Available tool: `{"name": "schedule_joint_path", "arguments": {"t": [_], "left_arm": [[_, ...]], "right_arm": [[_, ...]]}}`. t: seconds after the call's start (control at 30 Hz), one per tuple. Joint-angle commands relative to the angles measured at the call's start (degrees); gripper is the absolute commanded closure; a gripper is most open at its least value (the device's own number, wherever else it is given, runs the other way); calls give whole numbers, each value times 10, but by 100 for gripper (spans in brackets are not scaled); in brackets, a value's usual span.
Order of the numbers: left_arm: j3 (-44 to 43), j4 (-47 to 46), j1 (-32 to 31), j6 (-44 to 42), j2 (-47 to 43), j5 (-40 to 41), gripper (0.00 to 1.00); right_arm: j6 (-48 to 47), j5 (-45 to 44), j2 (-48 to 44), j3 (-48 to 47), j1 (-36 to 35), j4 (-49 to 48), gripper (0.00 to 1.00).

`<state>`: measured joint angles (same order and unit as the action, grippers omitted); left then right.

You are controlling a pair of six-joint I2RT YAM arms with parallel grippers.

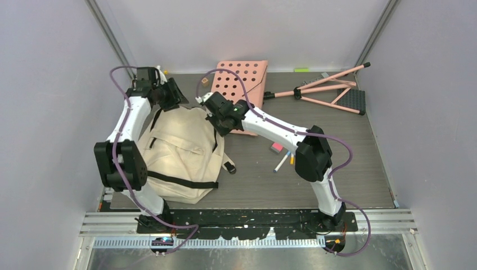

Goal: Pack the student bag
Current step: Zip the student bag at the center of the board.

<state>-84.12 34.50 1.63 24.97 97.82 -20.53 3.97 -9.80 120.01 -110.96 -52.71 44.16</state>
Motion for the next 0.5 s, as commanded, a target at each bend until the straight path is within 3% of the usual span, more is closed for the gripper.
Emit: {"name": "schedule_joint_path", "arguments": {"t": [0.0, 0.27, 0.47], "left_arm": [[26, 5, 6, 112, -96, 23, 48], [119, -64, -44, 297, -115, -25, 43], [111, -94, -110, 343, -83, -10, 40]], "right_arm": [[27, 4, -45, 23, -6, 13, 99], [32, 2, -76, 72, -7, -19, 99], [25, -2, -88, 96, -9, -38, 99]]}}
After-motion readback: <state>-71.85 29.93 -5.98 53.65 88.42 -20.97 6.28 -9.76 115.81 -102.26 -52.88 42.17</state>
